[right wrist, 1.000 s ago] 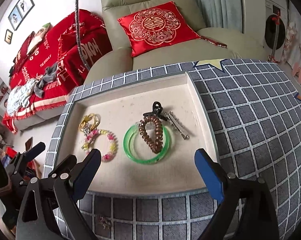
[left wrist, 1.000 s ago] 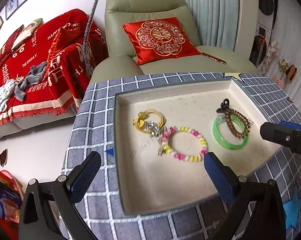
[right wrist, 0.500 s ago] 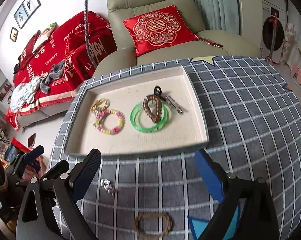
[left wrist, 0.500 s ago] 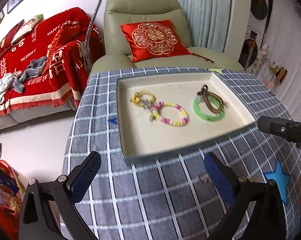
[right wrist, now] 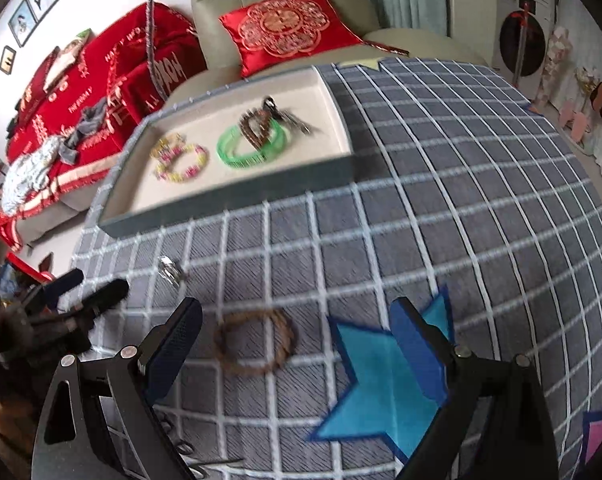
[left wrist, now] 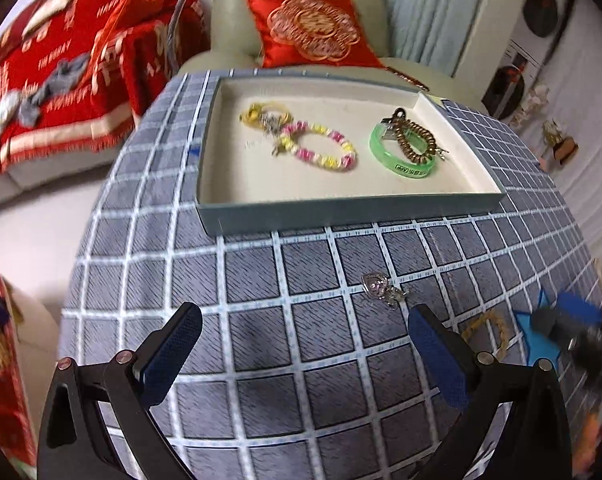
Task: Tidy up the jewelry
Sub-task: 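Grasp the silver heart pendant with the left gripper while the right gripper grasps the braided brown bracelet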
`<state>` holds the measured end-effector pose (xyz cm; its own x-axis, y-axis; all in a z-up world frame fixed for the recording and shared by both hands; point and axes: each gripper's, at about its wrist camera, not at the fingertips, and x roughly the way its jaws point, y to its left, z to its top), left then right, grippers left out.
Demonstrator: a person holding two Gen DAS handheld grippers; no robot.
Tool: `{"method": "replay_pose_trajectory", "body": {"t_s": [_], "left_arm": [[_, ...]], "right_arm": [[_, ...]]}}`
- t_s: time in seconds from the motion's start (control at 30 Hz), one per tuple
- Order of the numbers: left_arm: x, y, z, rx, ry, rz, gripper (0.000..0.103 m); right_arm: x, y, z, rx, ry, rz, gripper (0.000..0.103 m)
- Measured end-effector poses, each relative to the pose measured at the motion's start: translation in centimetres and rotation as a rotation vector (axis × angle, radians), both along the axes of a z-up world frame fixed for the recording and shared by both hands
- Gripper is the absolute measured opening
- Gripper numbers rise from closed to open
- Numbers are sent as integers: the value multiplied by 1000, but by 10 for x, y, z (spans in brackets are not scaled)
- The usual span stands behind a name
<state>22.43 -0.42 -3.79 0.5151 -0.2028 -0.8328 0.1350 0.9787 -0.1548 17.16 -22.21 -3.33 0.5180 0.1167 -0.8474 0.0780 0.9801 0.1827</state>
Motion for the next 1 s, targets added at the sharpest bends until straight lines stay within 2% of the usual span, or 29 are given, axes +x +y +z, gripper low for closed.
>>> {"method": "replay_pose_trajectory", "body": {"t_s": [0.1,0.37,0.8,0.87,0.93,1.0], "left_arm": [[2,-5,-5,-33,31,31,103],[12,-23,-17,-17,62,91,103],[12,-35,-26,134,17,65,103],[12,-33,-26,135,14,57,103],[10,-32,-24,133,3,48,103],[10,-35,-22,136,-3,28,97]], "right_arm": [[-6,-3,-4,-21,3,-4,96],[-11,-5,-13,-41,10,-7,96],[-5,16,-29,-140,17,48,95],[-4,22,-31,-159,17,64,92],[-5,28,-34,-188,20,78,81],[-7,31,-34,-195,4,95,75]]}}
